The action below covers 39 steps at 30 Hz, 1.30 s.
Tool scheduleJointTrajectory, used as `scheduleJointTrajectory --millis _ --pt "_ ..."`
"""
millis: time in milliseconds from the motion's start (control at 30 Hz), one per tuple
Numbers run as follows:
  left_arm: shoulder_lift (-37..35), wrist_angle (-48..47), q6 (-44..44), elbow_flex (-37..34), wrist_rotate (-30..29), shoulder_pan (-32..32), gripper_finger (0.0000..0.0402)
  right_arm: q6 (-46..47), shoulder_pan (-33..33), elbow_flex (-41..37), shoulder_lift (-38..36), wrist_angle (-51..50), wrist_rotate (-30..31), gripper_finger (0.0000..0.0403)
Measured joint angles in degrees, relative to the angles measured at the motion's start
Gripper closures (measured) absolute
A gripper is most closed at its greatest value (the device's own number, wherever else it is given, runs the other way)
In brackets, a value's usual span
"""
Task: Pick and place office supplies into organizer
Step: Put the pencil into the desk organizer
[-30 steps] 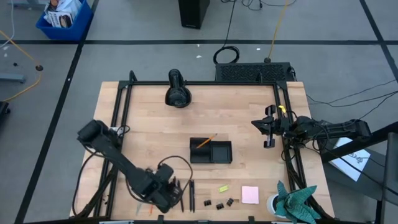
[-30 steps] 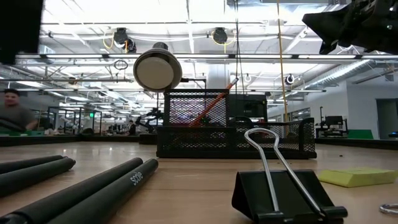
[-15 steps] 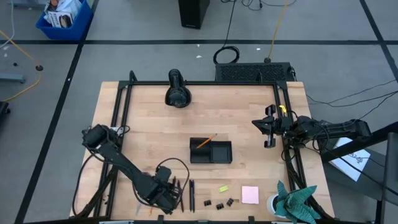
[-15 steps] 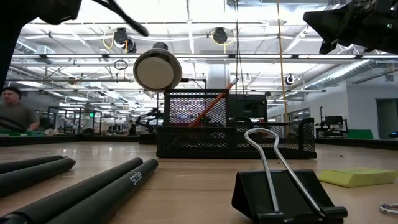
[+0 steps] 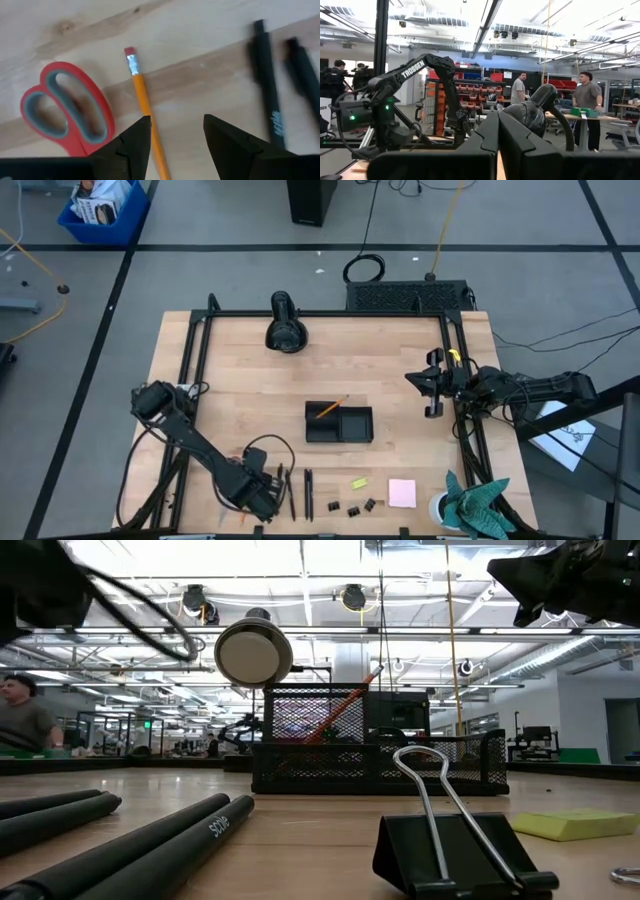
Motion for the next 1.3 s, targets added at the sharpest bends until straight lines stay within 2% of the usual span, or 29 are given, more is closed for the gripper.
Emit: scheduleJointTrajectory --millis 467,633,900,1033,1300 --pt "-0.56 8.79 -0.28 -9.31 2.34 0.40 0.0213 -0.07 0.00 0.01 0.00 0.29 0.00 0.0403" --pt "-1.38 16.39 1.15 -14.00 2.81 0.48 0.0213 0.13 -0.01 0.00 0.00 0.29 0.00 0.0403" --pt "-1.66 17.29 4.09 -14.51 3.85 1.70 0.0215 0.15 -0.01 0.02 -0.02 0.35 0.00 0.0403" --pt "-1.66 17.52 4.85 -14.48 3.97 2.18 0.0244 0.11 0.01 0.02 -0.02 0.52 0.01 0.0403" --pt "-1.67 18.95 5.88 -14.42 1.85 2.19 0.0355 0.13 0.01 0.01 -0.02 0.48 0.00 0.0403"
